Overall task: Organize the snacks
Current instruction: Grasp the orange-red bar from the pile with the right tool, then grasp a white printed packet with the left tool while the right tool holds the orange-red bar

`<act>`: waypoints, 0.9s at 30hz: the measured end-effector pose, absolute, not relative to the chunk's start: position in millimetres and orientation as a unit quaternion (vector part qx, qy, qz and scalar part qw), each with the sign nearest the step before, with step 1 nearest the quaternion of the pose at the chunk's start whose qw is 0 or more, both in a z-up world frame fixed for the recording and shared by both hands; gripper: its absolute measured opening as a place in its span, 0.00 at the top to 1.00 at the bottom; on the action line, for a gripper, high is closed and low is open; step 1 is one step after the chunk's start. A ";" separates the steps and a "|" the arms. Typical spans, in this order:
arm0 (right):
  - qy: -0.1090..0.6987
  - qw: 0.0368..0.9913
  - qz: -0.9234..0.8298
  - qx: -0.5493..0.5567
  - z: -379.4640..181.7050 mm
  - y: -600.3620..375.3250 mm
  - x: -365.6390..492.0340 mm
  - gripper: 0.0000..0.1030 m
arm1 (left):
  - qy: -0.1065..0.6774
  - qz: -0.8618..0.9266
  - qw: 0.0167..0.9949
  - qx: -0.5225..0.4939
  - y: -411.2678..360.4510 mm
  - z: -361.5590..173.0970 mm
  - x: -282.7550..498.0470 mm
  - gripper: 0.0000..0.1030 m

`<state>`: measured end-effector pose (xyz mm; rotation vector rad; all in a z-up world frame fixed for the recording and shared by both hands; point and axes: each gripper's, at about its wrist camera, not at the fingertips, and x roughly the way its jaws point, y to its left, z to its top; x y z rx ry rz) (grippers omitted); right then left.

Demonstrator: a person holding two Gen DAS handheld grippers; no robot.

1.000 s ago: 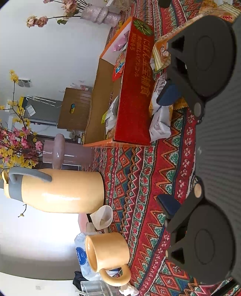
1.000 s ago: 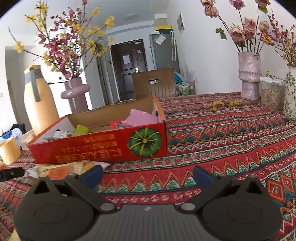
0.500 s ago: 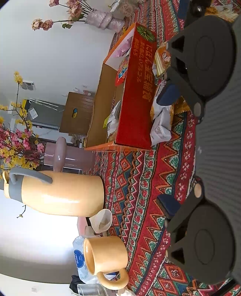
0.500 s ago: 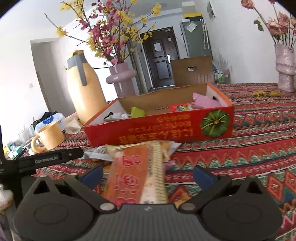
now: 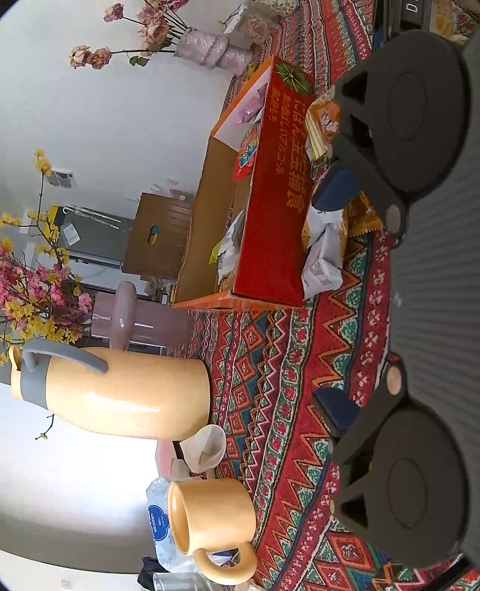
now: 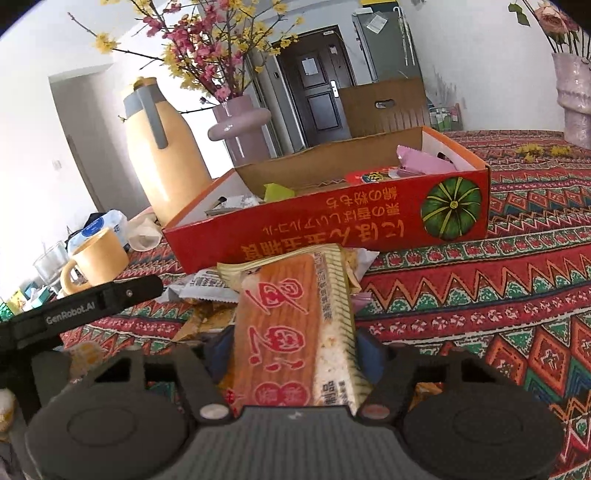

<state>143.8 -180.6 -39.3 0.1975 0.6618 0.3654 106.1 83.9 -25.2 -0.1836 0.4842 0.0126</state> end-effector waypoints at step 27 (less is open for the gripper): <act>0.220 0.968 0.045 0.114 -12.2 -281.7 139.0 0.62 | 0.249 0.016 0.964 -0.090 84.0 -26.7 109.9 0.00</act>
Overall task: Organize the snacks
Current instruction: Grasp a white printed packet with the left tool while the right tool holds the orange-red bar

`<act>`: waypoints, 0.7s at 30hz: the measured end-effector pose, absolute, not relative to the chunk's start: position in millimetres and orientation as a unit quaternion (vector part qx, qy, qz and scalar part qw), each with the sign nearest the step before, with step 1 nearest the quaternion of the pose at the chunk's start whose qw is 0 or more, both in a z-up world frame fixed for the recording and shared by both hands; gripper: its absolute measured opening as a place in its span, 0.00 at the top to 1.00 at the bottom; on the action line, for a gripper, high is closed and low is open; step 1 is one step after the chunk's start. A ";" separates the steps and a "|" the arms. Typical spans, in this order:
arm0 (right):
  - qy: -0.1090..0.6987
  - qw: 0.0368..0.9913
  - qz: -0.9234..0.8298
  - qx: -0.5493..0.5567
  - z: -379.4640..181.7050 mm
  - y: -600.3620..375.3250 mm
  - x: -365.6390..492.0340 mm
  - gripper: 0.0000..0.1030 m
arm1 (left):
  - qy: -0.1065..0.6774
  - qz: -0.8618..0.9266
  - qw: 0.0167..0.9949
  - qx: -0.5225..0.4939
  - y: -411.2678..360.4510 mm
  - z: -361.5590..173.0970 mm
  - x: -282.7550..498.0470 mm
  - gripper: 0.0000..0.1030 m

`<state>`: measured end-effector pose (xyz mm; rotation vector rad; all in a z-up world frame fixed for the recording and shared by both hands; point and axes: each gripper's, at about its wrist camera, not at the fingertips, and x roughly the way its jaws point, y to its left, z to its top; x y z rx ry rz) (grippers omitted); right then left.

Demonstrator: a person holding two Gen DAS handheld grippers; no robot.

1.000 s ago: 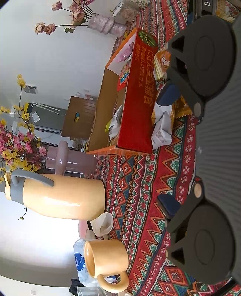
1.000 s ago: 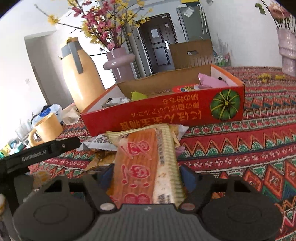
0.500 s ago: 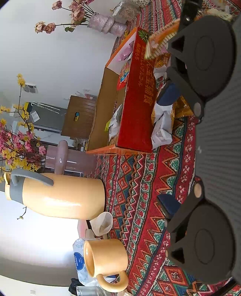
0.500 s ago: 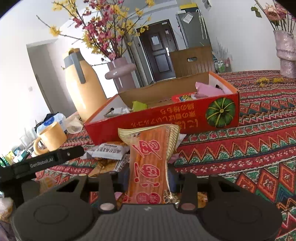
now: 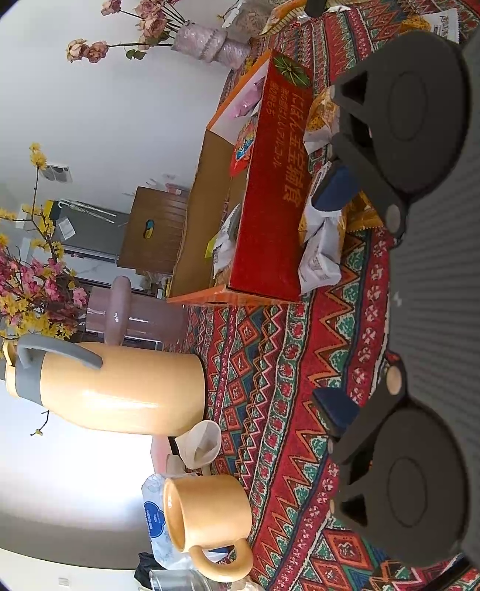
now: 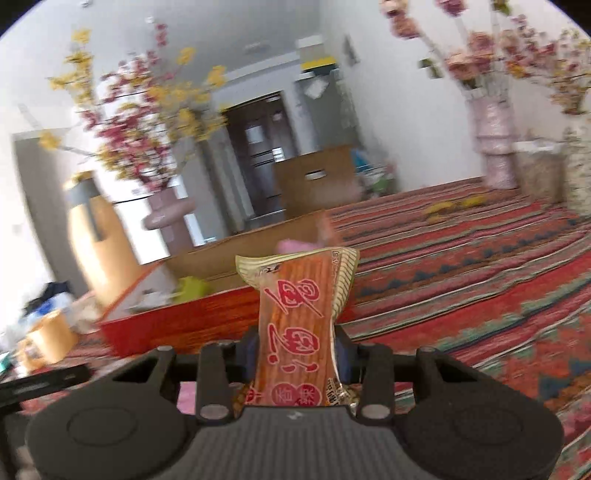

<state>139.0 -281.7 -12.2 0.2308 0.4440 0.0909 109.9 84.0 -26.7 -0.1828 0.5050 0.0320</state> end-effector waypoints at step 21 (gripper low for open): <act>0.242 0.962 0.018 0.128 -40.5 -313.9 175.2 0.62 | 0.267 0.031 0.962 -0.036 51.3 -3.9 119.9 0.00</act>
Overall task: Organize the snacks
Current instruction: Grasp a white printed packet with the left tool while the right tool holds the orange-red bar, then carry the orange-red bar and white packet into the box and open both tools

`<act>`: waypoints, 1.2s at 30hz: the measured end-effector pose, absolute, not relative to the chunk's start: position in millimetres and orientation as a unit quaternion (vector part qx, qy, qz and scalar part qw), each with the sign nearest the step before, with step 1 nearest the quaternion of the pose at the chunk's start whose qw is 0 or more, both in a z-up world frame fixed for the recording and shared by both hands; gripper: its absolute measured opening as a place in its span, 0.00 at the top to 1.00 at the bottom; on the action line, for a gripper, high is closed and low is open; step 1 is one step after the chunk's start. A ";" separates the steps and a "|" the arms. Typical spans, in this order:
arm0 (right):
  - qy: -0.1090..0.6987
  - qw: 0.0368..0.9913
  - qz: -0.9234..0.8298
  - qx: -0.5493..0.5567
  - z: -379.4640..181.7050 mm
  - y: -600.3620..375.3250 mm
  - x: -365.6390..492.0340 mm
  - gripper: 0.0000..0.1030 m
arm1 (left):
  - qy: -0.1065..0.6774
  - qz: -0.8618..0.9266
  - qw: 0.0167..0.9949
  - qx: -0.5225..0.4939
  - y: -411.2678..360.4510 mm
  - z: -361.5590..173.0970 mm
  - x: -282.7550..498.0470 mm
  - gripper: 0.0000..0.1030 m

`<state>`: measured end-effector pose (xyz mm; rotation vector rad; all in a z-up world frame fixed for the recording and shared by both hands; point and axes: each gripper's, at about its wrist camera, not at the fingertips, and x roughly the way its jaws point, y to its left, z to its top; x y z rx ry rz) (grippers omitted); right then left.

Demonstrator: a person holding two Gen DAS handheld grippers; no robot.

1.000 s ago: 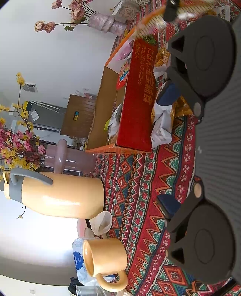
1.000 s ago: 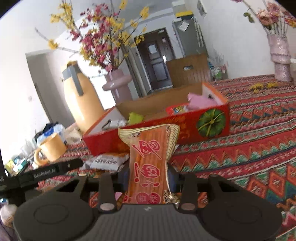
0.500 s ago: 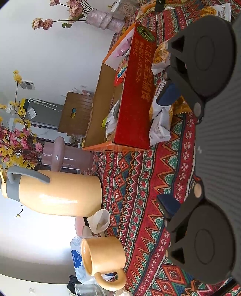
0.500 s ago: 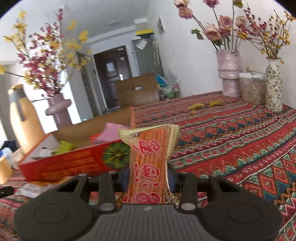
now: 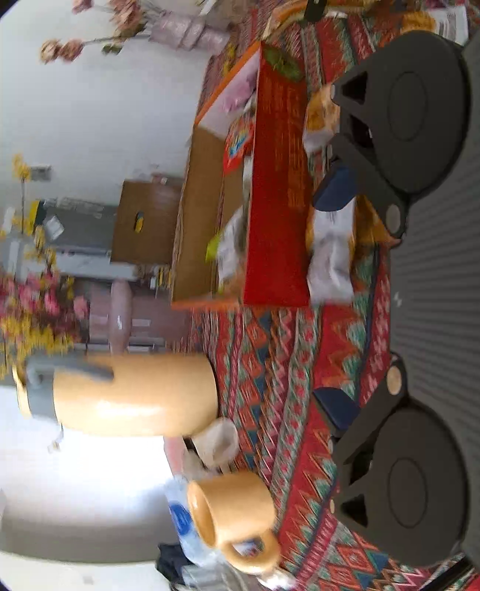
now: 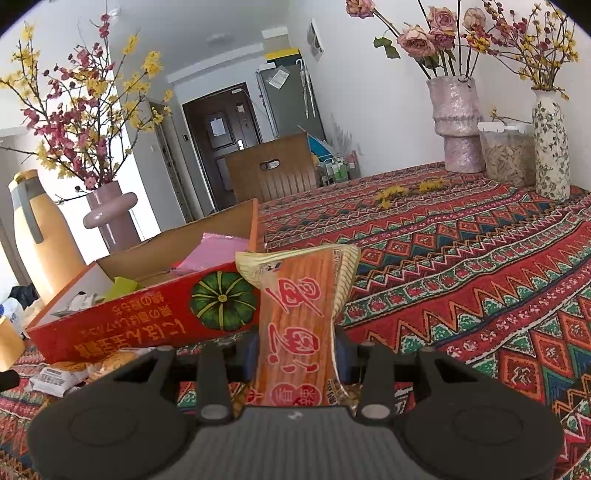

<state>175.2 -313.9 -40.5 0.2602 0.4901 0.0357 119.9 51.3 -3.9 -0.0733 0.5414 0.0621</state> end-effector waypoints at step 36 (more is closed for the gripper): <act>0.215 0.965 0.037 0.143 -39.3 -318.7 165.6 0.62 | 0.351 -0.009 0.936 -0.004 -12.1 9.3 161.9 0.59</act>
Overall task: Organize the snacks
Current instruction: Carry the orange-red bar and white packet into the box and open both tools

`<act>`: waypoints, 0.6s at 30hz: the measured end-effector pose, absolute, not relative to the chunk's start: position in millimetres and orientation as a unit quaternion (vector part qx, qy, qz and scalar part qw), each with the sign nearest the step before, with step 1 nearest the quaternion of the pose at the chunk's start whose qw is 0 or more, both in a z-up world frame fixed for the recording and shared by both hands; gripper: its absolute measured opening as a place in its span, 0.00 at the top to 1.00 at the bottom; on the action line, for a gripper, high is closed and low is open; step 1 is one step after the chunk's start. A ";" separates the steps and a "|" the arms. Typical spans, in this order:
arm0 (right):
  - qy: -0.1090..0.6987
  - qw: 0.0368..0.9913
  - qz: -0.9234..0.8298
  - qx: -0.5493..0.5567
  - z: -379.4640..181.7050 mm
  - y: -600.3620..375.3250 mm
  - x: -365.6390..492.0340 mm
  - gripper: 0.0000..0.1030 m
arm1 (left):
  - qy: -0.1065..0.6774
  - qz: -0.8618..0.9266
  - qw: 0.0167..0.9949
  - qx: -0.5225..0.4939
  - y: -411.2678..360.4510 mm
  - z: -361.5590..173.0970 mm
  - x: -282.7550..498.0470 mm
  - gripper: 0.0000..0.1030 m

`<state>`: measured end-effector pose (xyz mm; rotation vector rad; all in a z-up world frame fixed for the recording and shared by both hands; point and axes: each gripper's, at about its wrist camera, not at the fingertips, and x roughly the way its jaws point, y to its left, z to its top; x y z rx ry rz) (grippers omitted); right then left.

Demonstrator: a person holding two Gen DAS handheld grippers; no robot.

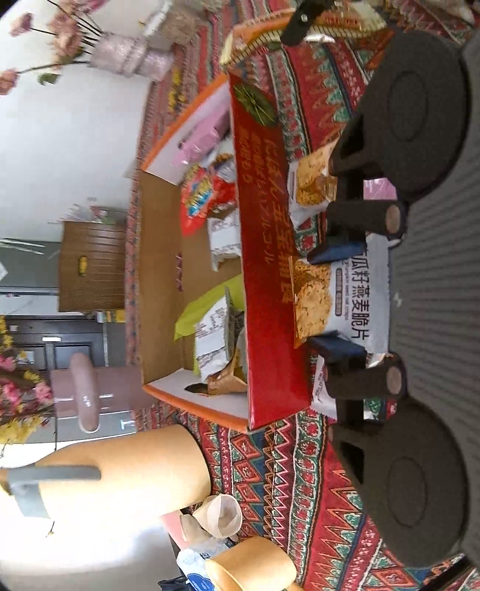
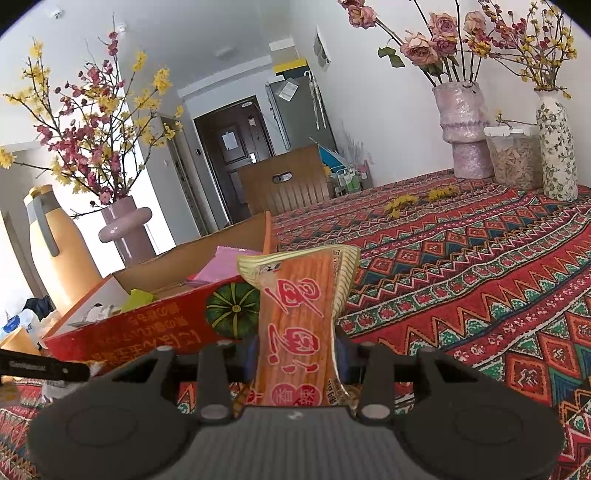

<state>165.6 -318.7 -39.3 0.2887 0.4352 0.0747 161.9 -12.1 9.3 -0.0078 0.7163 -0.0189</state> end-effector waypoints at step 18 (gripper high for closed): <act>0.140 0.982 0.097 0.086 23.0 -276.2 170.7 0.62 | 0.241 -0.002 0.970 -0.033 -3.9 64.7 148.0 0.59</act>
